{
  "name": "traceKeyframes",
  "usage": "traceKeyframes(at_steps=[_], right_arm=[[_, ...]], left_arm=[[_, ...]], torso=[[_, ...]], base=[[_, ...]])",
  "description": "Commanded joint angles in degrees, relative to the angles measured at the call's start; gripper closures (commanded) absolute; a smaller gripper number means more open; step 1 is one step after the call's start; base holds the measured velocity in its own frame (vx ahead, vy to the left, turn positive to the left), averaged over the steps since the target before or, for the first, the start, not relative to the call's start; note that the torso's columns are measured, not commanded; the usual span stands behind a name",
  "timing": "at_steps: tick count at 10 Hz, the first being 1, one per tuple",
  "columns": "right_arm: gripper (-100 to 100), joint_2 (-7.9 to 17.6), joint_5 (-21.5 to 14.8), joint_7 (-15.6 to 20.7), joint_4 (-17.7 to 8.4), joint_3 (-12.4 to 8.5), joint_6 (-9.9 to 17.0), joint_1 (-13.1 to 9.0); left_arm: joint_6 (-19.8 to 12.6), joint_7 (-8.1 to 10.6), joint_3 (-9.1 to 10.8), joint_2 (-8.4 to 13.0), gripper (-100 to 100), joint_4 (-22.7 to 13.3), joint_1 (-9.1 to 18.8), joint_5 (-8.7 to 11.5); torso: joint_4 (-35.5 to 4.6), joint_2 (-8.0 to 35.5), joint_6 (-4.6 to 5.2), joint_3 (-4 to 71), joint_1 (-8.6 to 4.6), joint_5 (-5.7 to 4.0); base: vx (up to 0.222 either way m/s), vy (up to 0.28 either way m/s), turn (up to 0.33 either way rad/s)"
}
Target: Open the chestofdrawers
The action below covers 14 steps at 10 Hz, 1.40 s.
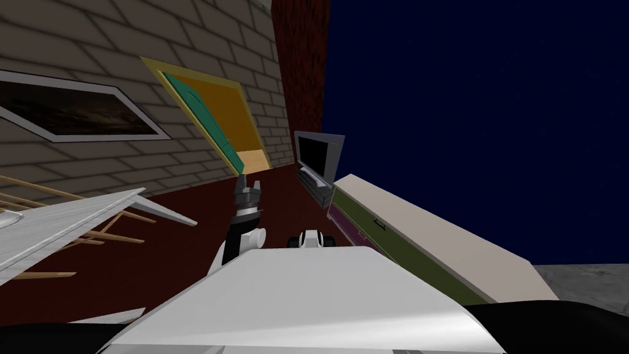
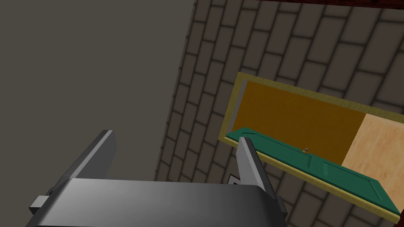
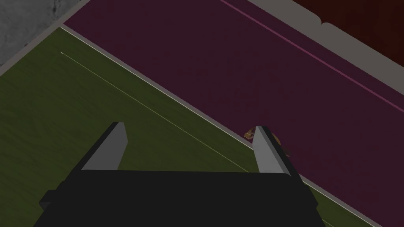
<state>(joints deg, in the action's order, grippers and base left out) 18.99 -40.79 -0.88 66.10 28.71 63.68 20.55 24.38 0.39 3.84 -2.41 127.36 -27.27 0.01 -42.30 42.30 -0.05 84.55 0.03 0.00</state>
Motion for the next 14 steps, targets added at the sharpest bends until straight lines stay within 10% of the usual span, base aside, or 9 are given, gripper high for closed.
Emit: traceKeyframes(at_steps=[1, 14], right_arm=[[-100, 0.3, -3.0, -0.1, -4.1, 1.8, 4.2, -1.2], [-100, 1.2, -13.5, 0.2, -18.0, 8.4, 22.2, -6.2]], left_arm=[[0.0, 0.0, 0.01, 0.0, 0, 0.0, 0.0, 0.0], [0.0, 0.0, 0.01, 0.0, 0, 0.0, 0.0, 0.0]], torso=[[0.0, 0.0, 0.08, 0.0, -0.04, 0.0], [0.0, 0.0, 0.04, 0.0, -0.02, 0.0]], base=[[0.014, -0.002, 0.187], [0.002, 0.001, 0.128]])
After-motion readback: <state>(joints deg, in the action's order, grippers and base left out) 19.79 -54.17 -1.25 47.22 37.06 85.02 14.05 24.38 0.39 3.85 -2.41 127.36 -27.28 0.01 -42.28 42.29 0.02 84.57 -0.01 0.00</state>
